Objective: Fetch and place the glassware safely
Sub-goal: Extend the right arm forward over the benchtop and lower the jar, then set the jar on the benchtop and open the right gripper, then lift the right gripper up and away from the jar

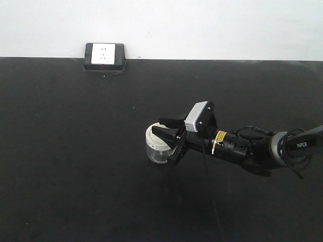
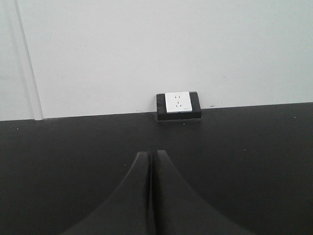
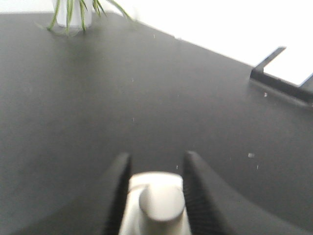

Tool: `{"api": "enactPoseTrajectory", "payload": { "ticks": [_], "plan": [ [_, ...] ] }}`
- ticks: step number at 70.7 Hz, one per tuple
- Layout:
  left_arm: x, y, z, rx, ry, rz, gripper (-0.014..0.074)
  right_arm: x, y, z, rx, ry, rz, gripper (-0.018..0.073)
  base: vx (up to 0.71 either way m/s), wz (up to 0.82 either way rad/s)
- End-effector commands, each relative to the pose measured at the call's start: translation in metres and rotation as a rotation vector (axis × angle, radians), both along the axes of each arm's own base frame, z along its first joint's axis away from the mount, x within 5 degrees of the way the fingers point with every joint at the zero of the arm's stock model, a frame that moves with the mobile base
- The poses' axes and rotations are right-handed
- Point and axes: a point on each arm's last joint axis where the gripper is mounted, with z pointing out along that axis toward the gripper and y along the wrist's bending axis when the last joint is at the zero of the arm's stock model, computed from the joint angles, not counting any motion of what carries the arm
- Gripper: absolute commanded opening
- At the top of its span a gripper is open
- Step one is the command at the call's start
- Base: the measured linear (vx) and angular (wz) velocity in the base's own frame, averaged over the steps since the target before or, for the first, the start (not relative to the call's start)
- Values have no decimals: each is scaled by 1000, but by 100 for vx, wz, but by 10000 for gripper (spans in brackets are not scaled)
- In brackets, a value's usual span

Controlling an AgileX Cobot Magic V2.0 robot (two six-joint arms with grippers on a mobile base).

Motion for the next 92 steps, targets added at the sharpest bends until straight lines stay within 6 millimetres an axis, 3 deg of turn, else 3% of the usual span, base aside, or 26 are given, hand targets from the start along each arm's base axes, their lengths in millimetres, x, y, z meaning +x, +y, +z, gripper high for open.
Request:
{"api": "enactPoseTrajectory", "payload": {
  "ticks": [1,11,18,41,58,72,84,92],
  "plan": [
    [-1,-1,15,-17,-85,-13,-7,3,0,33,94,-128,9,441,0,0],
    [-1,-1,15,-17,-85,-13,-7,3,-1,34,88,-140,9,647,0,0],
    [-1,-1,15,-17,-85,-13,-7,4,-1,33,87,-136,4,722,0,0],
    [-1,-1,15,-17,-85,-13,-7,3,-1,37,95,-142,5,689,0,0],
    [-1,-1,15,-17,-85,-13,-7,-1,-3,67,86,-198,-14,582,0,0],
    [-1,-1,15,-17,-85,-13,-7,-7,-9,108,75,-165,-83,481,0,0],
    [-1,-1,15,-17,-85,-13,-7,-18,-20,149,58,-124,-189,296,0,0],
    [-1,-1,15,-17,-85,-13,-7,-27,-30,174,37,-90,-285,89,0,0]
  ]
}}
